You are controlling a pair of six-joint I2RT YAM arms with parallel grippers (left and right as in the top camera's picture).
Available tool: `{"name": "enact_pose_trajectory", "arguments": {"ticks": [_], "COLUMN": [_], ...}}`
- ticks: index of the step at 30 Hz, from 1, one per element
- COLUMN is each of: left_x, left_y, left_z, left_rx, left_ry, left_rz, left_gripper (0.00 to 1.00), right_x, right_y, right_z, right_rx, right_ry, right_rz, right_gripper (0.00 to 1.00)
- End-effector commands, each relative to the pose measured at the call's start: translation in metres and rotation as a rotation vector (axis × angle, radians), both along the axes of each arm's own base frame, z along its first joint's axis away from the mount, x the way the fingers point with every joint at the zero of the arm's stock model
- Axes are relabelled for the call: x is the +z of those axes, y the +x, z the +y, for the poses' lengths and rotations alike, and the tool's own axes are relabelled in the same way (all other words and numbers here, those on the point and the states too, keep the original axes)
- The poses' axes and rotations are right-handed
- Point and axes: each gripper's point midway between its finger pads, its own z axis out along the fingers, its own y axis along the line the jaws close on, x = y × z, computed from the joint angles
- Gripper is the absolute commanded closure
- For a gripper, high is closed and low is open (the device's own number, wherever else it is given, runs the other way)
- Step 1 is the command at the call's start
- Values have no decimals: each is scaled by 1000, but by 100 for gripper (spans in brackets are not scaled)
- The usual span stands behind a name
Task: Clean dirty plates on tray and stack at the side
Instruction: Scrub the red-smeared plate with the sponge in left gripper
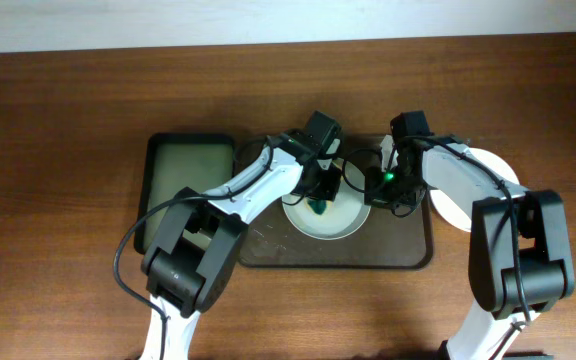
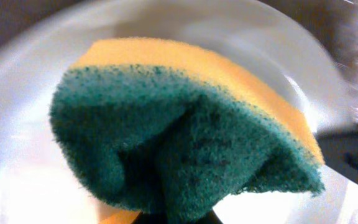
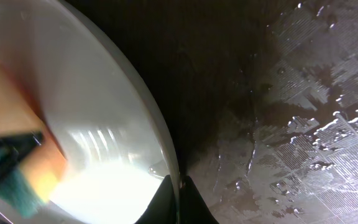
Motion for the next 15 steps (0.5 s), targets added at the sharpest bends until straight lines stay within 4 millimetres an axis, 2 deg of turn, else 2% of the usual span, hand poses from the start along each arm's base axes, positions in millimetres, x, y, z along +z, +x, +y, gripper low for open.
{"name": "enact_pose_trajectory", "arguments": {"ticks": [1, 3, 5, 7, 9, 11, 13, 15], "left_x": [24, 53, 80, 101, 103, 94, 76, 61], "left_y": [-4, 15, 32, 49, 52, 48, 39, 29], "left_z": [-34, -35, -27, -3, 17, 34, 55, 58], "left_rx": [-67, -58, -31, 32, 76, 107, 131, 124], "left_ry": [-210, -278, -292, -231, -155, -69, 58, 99], "left_rz": [92, 66, 29, -6, -8, 10, 36, 56], "left_gripper": [100, 100, 100, 100, 100, 100, 100, 100], "right_x": [2, 2, 1, 1, 1, 1, 1, 1], "right_y": [-1, -1, -1, -1, -1, -1, -1, -1], "right_z": [8, 7, 7, 7, 7, 7, 7, 7], "right_rx": [12, 12, 12, 12, 12, 12, 12, 12], "right_ry": [32, 28, 28, 28, 28, 28, 28, 28], "right_rz": [-2, -2, -2, -1, -2, -2, -2, -2], "right_gripper": [96, 96, 96, 96, 96, 96, 96, 96]}}
